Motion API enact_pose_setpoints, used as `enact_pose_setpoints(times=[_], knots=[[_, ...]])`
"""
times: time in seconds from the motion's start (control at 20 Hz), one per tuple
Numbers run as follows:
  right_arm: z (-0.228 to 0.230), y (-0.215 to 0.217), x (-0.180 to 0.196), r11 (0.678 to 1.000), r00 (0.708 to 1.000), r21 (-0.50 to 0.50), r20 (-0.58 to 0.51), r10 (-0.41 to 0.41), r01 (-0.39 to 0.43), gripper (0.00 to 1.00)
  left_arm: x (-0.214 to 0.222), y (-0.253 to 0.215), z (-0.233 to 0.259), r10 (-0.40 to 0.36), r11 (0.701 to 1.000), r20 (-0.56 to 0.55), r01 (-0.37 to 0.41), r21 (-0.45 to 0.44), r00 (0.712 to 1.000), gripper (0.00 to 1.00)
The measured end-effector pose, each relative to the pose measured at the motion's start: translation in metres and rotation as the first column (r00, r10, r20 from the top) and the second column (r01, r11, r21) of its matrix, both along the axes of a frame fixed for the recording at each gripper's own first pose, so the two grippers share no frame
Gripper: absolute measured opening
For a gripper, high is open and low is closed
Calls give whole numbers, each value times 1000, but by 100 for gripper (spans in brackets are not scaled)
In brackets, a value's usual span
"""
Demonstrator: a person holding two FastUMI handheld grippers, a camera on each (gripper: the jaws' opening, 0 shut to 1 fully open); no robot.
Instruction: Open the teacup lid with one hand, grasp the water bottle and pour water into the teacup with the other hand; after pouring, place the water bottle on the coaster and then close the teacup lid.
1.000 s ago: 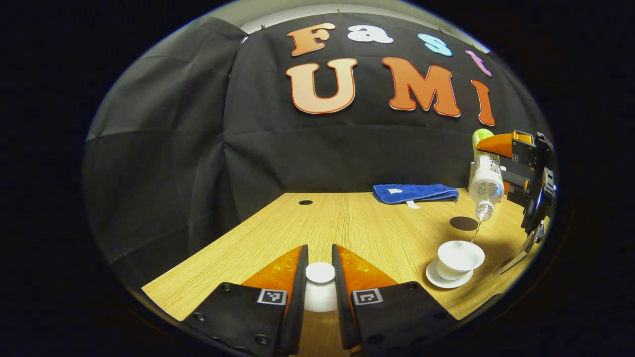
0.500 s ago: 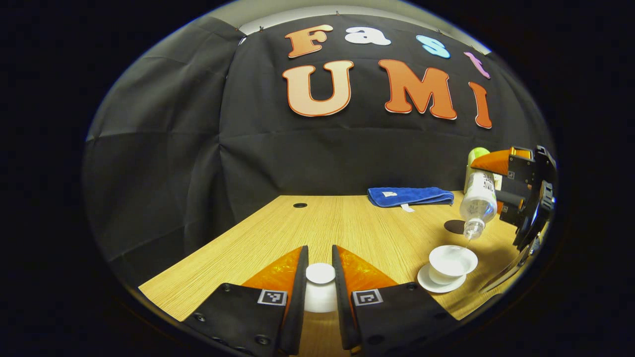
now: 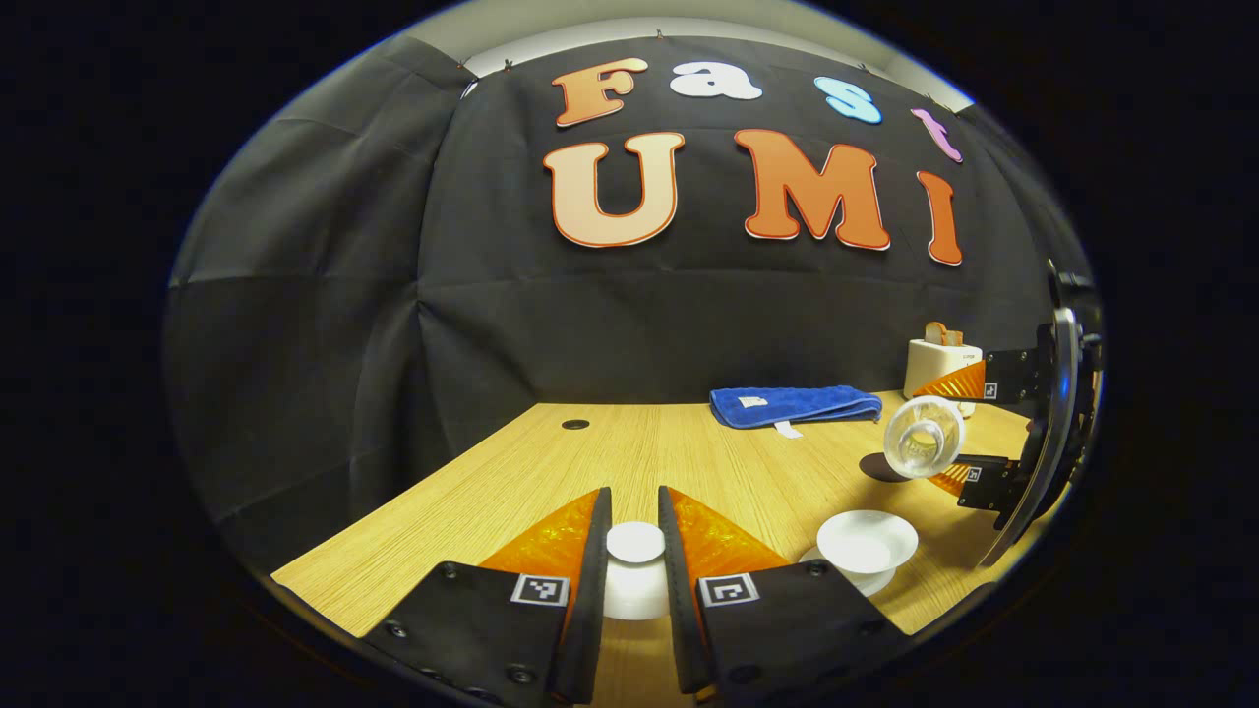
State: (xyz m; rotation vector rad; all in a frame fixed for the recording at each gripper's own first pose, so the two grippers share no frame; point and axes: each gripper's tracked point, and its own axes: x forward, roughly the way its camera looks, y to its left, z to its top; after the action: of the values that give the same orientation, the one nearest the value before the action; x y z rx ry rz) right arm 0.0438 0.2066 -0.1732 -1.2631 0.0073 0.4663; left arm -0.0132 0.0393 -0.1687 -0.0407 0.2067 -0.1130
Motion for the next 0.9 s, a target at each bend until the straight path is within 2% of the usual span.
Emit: enact_pose_setpoints(times=[0.15, 0.3, 0.6, 0.9], knots=[[-1, -1, 7, 988, 997, 153, -71, -28, 38, 68, 2, -11, 10, -15, 1000, 15, 15, -1, 1000, 34], [-2, -4, 7, 943, 989, 321, -141, -45, 88, 66, 2, -27, 21, -38, 999, 37, 38, -6, 999, 34], [-7, -6, 8, 805, 958, 552, -278, -67, 216, 67, 3, -67, 41, -95, 995, 79, 97, -12, 992, 34], [1, -2, 9, 645, 940, 712, -341, -28, 278, 66, 3, -107, 47, -148, 988, 84, 151, -33, 985, 34]])
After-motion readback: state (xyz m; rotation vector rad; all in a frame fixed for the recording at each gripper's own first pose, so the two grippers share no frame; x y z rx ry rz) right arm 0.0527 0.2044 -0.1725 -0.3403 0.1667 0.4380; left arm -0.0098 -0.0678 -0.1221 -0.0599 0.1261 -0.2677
